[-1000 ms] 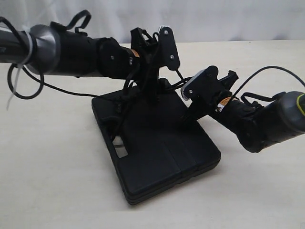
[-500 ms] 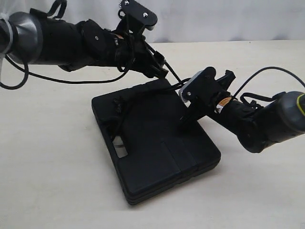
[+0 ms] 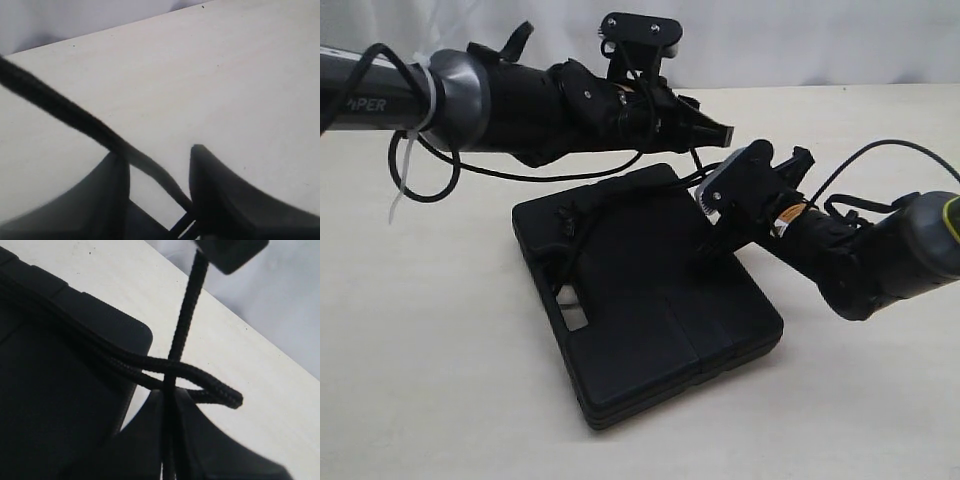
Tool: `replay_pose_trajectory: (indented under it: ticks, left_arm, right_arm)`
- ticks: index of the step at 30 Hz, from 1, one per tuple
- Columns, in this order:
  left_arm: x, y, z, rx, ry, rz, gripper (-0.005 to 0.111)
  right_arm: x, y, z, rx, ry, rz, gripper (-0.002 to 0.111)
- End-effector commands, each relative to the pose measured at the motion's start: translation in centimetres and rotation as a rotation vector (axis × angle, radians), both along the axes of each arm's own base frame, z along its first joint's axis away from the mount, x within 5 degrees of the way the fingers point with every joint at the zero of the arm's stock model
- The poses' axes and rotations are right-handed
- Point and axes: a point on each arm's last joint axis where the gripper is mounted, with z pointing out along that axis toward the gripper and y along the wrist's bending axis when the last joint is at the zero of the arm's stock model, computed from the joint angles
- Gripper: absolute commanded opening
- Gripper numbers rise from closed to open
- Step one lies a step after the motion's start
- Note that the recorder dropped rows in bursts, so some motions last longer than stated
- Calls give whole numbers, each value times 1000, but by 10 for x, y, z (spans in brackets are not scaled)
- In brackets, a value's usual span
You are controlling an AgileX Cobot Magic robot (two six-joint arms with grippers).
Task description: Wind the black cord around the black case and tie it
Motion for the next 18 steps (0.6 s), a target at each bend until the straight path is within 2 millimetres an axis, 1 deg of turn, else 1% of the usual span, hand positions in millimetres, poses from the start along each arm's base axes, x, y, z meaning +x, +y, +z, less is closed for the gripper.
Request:
replay_pose_trajectory:
  ticks: [1,3,10,13,16,18]
  left_arm:
    - [-2,-4,1,21,-3,-42,14]
    - [-3,-4,1,54,-24,-72,0]
    - [-3,-4,2,118,-81,-122,0]
    - [-3,-3,6,143,-109,-144,0]
    - [-4,-2,15,135,-128,-145,0]
    - [-5,-1,26,136,-162,-151,0]
  right_arm:
    - [-1,1,-1,1,-8,8,4]
    - [-1,1,-1,1,-8,8,4]
    - [0,0,2,10,-16,-11,5]
    - [1,-4,10,40,-36,-61,13]
    - [-1,-7,18,61,-48,-93,24]
    - [-3,-9,23,71,-53,-110,31]
